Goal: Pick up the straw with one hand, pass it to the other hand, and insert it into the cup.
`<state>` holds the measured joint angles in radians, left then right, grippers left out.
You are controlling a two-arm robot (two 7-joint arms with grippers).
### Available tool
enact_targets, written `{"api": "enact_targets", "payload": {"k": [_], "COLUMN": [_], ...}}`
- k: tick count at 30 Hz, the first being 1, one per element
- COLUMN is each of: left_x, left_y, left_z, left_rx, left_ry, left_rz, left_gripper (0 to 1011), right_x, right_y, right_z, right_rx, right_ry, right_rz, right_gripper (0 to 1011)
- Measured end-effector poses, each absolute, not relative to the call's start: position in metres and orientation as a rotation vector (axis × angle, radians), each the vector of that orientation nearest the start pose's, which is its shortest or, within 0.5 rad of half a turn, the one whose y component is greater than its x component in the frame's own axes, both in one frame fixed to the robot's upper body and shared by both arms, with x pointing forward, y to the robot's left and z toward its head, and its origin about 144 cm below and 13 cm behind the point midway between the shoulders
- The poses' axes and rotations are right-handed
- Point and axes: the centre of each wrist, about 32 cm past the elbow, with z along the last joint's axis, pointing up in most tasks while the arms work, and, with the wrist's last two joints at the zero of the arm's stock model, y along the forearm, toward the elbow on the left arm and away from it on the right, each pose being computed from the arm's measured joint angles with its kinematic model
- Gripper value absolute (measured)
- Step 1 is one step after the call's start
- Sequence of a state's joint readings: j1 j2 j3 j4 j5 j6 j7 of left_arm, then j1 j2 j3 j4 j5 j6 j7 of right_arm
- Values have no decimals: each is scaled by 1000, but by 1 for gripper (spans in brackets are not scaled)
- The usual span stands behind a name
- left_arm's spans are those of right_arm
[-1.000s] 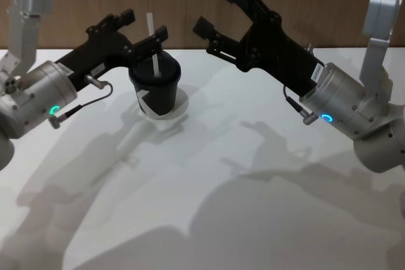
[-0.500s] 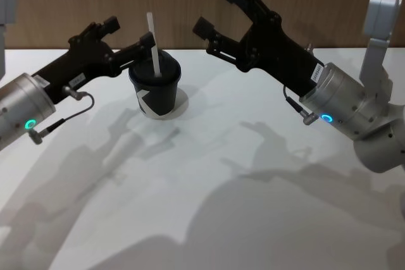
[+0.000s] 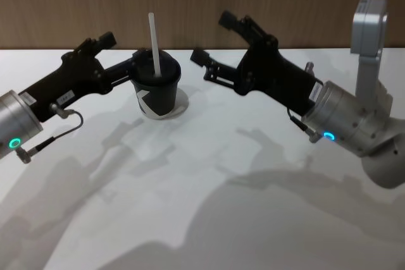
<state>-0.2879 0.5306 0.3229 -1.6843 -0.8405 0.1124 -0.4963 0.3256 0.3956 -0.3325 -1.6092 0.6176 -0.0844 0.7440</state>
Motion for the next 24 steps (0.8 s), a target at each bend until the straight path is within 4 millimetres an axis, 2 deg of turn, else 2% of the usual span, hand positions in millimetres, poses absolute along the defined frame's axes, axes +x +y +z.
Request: {"api": "enact_targets", "payload": {"k": [10, 24], "left_x": [500, 497], "left_y": [277, 280], "left_z": [1257, 1255], "left_rx": [-258, -263], "left_ry": [110, 122], "left_rz": [660, 646], "left_gripper": [1002, 1002], "right_x": [508, 500], "right_y": [-241, -243], "right_z": [1246, 1244], "right_rx": [220, 188], "right_ry": [-160, -153], "right_rz": [-510, -522], "right_gripper": [1001, 1001]}}
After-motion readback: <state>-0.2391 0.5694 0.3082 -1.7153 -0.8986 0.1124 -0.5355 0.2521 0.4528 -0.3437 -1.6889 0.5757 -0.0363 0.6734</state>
